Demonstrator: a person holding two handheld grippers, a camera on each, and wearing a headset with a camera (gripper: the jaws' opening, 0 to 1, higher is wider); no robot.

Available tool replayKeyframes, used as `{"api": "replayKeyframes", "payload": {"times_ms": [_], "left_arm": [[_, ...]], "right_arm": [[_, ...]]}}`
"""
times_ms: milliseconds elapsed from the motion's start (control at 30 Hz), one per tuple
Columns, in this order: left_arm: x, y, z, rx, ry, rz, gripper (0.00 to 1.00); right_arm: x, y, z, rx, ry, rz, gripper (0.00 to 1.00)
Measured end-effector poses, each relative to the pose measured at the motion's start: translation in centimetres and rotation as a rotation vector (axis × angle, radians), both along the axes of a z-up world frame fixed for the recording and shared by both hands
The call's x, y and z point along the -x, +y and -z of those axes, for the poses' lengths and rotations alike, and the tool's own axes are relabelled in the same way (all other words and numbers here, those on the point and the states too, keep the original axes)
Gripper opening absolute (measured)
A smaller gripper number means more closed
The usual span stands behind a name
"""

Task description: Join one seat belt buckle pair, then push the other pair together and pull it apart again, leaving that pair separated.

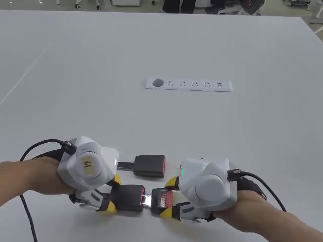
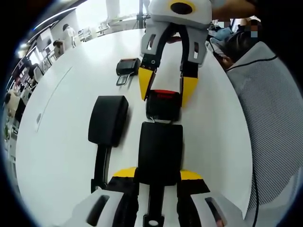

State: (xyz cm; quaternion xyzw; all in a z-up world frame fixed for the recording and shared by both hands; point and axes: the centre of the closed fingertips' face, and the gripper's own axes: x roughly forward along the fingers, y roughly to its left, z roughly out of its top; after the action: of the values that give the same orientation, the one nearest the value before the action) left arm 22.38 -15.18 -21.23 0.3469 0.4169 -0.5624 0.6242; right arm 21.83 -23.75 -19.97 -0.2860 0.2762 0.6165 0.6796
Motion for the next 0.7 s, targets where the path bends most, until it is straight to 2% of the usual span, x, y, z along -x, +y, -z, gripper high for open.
{"api": "replayKeyframes", "payload": {"times_ms": [533, 600, 700], "left_arm": [[0.21, 0.14, 0.00, -0.002, 0.002, -0.003, 0.30], [0.09, -0.06, -0.05, 0.015, -0.001, -0.011, 0.30], [0.06, -0.10, -0.06, 0.011, -0.001, -0.010, 0.30]], "right_arm": [[-0.04, 0.98, 0.34, 0.009, 0.001, 0.002, 0.28], [-0.10, 0.90, 0.34, 0.010, 0.003, 0.011, 0.28], [-0.19, 1.07, 0.58, 0.011, 0.004, 0.013, 0.28]]}}
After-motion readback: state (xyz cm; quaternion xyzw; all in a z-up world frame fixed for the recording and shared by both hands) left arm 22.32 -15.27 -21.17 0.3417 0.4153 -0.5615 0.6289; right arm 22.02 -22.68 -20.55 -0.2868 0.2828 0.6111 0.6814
